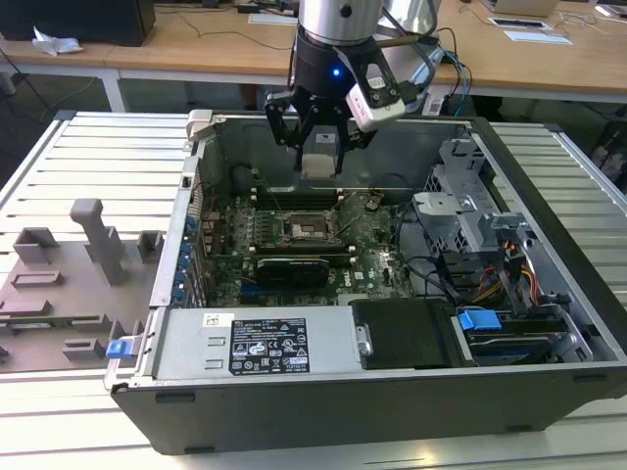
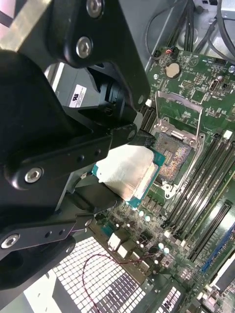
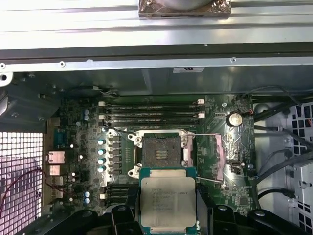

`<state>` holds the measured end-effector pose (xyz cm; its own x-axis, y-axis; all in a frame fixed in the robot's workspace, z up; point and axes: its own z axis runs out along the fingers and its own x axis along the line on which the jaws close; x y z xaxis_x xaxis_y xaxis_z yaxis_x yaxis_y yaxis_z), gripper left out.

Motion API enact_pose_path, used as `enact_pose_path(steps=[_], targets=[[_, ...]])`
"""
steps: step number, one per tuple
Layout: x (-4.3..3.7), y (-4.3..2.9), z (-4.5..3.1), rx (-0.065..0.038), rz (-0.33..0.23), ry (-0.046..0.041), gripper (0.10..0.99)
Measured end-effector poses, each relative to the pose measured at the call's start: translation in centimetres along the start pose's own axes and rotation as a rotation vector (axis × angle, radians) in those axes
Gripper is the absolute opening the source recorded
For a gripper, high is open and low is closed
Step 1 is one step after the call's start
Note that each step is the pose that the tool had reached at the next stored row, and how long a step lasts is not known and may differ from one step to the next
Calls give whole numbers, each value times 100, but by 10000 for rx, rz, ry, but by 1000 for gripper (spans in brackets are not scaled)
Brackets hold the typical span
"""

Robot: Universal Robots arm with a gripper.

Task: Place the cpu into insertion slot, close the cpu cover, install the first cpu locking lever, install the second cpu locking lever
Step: 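Place the cpu into insertion slot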

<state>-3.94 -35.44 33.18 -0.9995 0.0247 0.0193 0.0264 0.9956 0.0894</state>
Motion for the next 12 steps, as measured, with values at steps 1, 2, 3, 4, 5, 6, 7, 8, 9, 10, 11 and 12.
enact_pose_path(steps=[1, 2, 3, 4, 5, 6, 7, 8, 9, 10, 11, 12], targets=[[0, -1, 8, 1, 0, 0, 545], [-1, -2, 18, 1, -1, 0, 545], [-1, -2, 26, 1, 0, 0, 545], [-1, -4, 40, 1, 0, 0, 545], [-1, -5, 56, 0, 0, -1, 545], [-1, -6, 67, 1, 0, 0, 545], [-2, -8, 88, 1, 0, 0, 545], [-2, -9, 105, 1, 0, 0, 545], [-2, -10, 112, 1, 0, 0, 545], [-2, -11, 118, 1, 0, 0, 545], [-3, -12, 130, 1, 0, 0, 545], [-3, -12, 137, 1, 0, 0, 545]])
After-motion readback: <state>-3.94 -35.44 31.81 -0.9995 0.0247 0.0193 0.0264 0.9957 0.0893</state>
